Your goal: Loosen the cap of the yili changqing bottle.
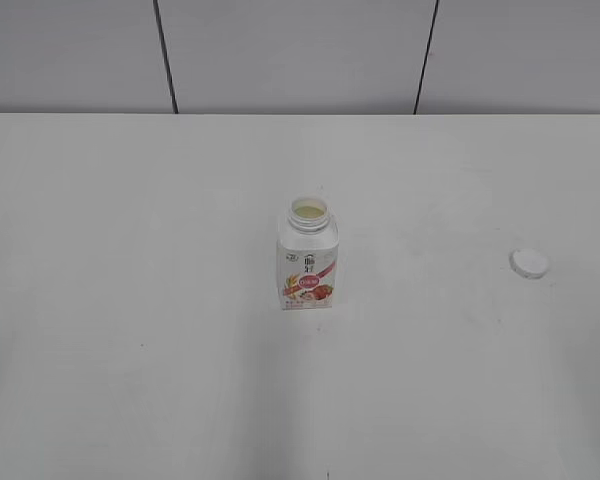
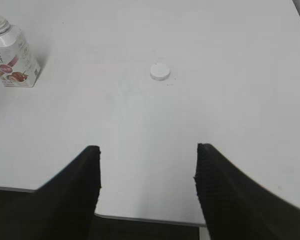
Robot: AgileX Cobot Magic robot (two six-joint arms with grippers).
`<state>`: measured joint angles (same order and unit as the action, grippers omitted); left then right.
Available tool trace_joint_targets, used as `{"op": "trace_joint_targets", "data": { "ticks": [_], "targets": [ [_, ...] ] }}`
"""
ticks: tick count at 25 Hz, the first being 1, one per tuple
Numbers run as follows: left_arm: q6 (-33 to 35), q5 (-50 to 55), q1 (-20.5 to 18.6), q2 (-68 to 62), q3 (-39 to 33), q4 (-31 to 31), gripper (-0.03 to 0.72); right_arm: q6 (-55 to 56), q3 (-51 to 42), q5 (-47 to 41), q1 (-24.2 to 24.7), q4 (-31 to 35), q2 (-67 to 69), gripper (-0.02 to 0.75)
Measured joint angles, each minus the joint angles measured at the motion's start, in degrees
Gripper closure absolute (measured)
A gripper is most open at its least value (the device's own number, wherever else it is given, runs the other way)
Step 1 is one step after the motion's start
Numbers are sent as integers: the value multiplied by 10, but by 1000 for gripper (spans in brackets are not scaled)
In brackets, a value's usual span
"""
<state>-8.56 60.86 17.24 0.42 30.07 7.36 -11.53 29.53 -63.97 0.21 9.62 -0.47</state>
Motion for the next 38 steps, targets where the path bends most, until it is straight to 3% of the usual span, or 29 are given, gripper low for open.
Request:
{"op": "trace_joint_targets", "data": {
  "ticks": [4, 11, 20, 38],
  "targets": [
    [37, 0, 0, 0, -2, -31, 223, 0, 0, 6, 0, -1, 0, 258],
    [44, 0, -4, 0, -2, -38, 223, -1, -1, 7, 0, -3, 0, 258],
    [44, -1, -147, 0, -2, -61, 225, -1, 0, 7, 0, -9, 0, 258],
    [45, -2, -159, 0, -2, -63, 225, -1, 0, 7, 0, -10, 0, 258]
  ]
}}
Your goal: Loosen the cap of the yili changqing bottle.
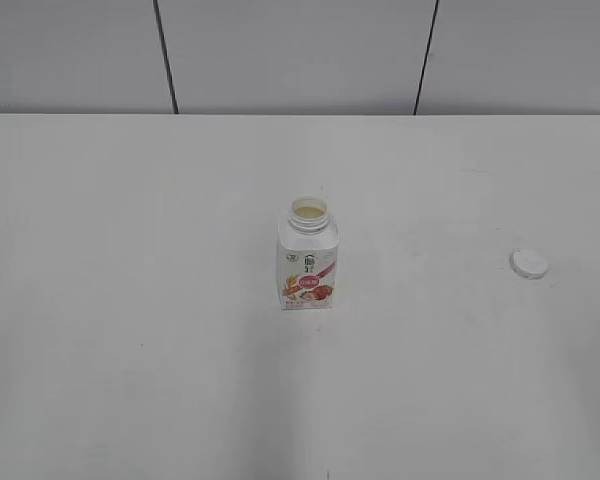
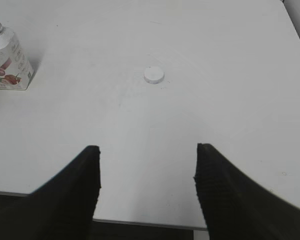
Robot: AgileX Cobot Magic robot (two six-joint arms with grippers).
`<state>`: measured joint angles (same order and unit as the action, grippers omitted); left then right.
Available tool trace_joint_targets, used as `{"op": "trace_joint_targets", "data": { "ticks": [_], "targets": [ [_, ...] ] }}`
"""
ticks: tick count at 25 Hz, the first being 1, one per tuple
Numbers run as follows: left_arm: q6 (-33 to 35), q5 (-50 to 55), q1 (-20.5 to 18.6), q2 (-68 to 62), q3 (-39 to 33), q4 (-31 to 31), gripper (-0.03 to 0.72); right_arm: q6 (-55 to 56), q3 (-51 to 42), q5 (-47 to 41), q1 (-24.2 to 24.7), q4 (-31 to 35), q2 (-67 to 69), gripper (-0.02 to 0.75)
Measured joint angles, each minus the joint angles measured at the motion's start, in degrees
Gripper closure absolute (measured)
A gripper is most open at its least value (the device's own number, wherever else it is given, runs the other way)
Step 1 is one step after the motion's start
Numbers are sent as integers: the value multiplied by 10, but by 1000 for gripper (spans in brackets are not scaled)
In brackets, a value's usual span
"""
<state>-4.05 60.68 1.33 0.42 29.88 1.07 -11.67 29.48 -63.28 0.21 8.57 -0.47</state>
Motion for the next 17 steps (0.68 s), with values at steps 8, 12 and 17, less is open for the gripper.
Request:
{"op": "trace_joint_targets", "data": {
  "ticks": [8, 12, 17],
  "targets": [
    [0, 0, -32, 0, 0, 0, 225, 0, 0, 0, 0, 0, 0, 258],
    [0, 0, -32, 0, 0, 0, 225, 0, 0, 0, 0, 0, 0, 258],
    [0, 0, -32, 0, 0, 0, 225, 0, 0, 0, 0, 0, 0, 258]
  ]
}}
